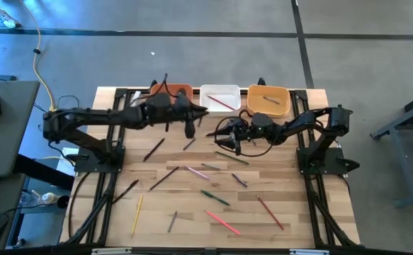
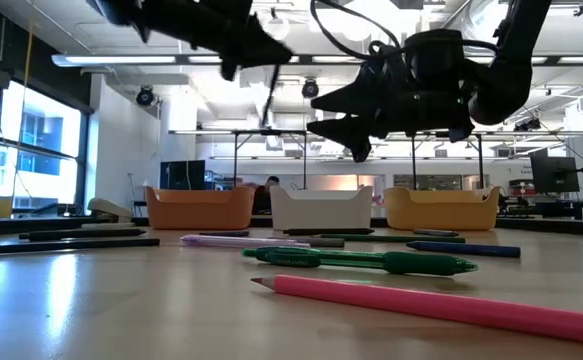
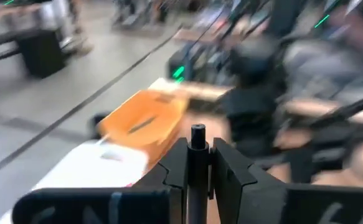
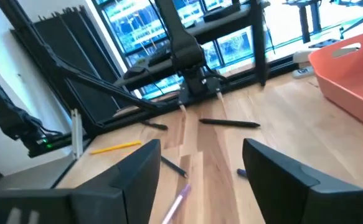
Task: Sort crayons/erasers/pens/pencils in bins
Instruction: Put the middle right black pen into the orange bin
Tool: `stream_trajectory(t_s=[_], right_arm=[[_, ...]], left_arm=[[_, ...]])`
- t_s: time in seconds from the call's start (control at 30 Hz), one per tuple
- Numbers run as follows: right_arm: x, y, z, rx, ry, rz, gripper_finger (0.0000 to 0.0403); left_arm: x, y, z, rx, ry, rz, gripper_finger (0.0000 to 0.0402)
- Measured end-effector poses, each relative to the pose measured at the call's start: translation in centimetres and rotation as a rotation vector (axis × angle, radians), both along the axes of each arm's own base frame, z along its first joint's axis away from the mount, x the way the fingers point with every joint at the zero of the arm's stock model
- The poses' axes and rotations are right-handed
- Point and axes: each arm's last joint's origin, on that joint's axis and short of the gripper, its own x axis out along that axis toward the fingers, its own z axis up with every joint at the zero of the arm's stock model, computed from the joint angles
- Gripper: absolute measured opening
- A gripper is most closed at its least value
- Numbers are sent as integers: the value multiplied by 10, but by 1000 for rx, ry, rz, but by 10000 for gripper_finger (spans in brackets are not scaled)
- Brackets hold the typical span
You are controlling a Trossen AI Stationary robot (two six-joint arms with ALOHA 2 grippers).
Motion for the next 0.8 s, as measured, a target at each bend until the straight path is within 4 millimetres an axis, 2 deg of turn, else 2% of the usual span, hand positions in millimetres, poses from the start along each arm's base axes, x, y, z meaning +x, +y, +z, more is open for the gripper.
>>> stream_trajectory(t_s=[0.13, 0.23, 0.47, 0.53, 0.6, 0.8], right_arm=[[0, 0, -1, -19, 3, 1, 185], [0, 0, -2, -43, 11, 6, 140], [0, 1, -4, -84, 23, 16, 14], [0, 1, -4, -95, 21, 17, 7], [0, 1, -4, -93, 22, 17, 17], [0, 1, -4, -100, 21, 18, 13]], left_arm=[[-17, 18, 4, 12, 223, 157, 27], [-29, 39, 0, 20, 351, 276, 27], [-48, 99, -36, -39, 508, 402, 27], [-50, 113, -51, -55, 556, 422, 27], [-52, 125, -63, -73, 600, 433, 27], [-52, 156, -90, -123, 705, 450, 27]])
